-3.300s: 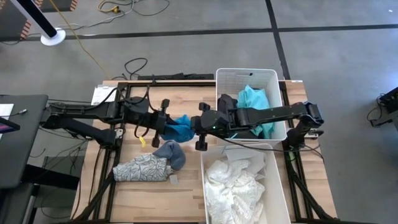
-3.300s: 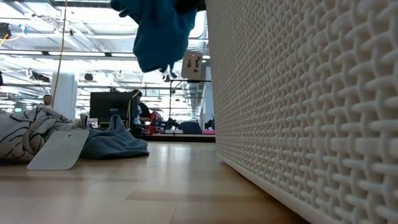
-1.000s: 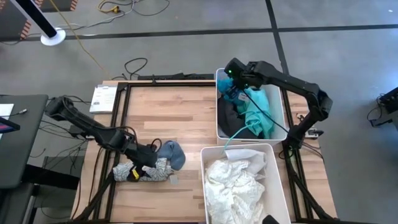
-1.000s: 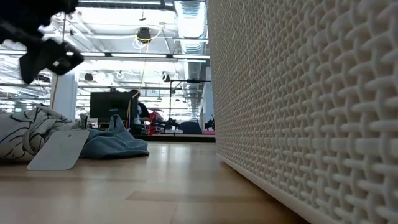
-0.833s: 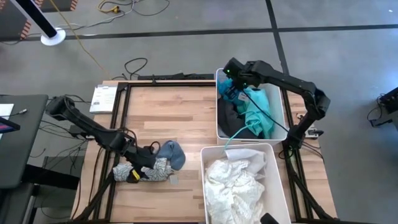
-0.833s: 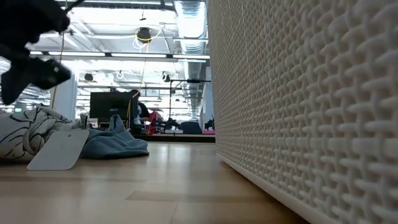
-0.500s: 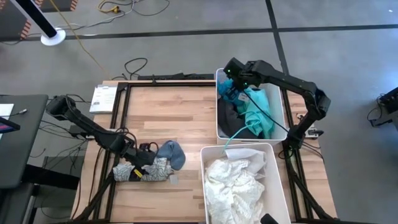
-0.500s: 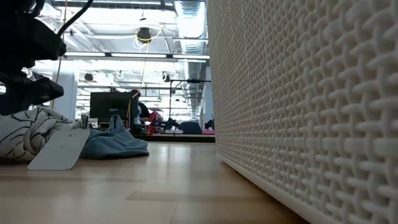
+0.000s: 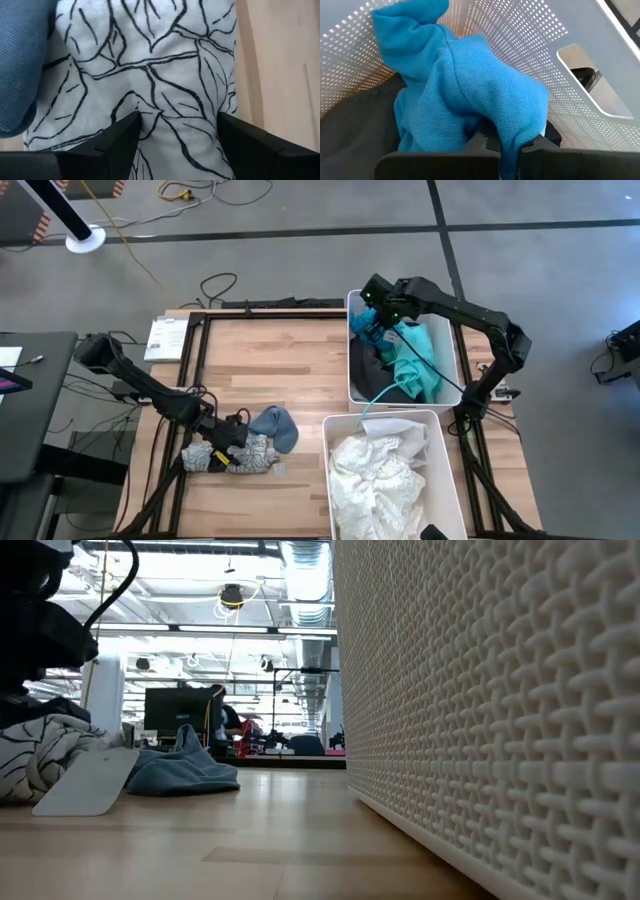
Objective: Sort clothes
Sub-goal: Put the blue short into the top white laundry bin
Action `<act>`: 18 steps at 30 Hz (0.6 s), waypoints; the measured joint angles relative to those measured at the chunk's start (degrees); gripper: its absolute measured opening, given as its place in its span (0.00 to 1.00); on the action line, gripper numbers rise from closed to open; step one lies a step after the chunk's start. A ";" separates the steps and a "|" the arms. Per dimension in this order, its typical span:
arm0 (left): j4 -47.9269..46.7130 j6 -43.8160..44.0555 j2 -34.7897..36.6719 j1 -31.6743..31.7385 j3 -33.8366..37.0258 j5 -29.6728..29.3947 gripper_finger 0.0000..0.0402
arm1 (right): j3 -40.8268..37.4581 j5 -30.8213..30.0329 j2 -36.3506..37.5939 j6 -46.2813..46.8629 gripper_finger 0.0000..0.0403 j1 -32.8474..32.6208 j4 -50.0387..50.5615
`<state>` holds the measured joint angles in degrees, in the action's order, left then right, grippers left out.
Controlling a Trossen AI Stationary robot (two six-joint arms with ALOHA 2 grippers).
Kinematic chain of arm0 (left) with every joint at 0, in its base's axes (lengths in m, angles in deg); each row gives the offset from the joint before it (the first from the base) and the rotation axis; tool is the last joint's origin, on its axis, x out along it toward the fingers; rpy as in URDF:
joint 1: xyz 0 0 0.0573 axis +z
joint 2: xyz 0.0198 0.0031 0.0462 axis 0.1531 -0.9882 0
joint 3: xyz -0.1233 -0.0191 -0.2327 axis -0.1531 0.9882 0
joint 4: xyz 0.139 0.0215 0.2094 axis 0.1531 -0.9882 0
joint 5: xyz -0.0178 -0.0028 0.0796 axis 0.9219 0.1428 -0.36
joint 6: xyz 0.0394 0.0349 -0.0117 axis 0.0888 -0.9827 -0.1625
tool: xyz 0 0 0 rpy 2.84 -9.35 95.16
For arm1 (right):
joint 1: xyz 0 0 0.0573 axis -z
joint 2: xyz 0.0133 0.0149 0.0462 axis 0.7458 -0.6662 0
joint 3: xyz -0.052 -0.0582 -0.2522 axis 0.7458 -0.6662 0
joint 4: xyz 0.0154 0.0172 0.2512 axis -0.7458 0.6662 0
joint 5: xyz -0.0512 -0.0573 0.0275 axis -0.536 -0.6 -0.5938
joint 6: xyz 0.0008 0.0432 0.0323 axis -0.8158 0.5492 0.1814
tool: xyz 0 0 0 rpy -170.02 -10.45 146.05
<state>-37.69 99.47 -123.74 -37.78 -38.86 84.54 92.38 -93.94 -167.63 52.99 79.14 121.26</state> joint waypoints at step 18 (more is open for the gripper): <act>3.01 -2.69 0.01 0.00 2.69 0.07 0.38 | 1.89 0.26 2.99 -0.76 0.51 -2.94 1.63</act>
<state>-34.68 96.79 -123.73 -37.78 -36.17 84.62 94.27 -93.68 -164.64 52.22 76.20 122.89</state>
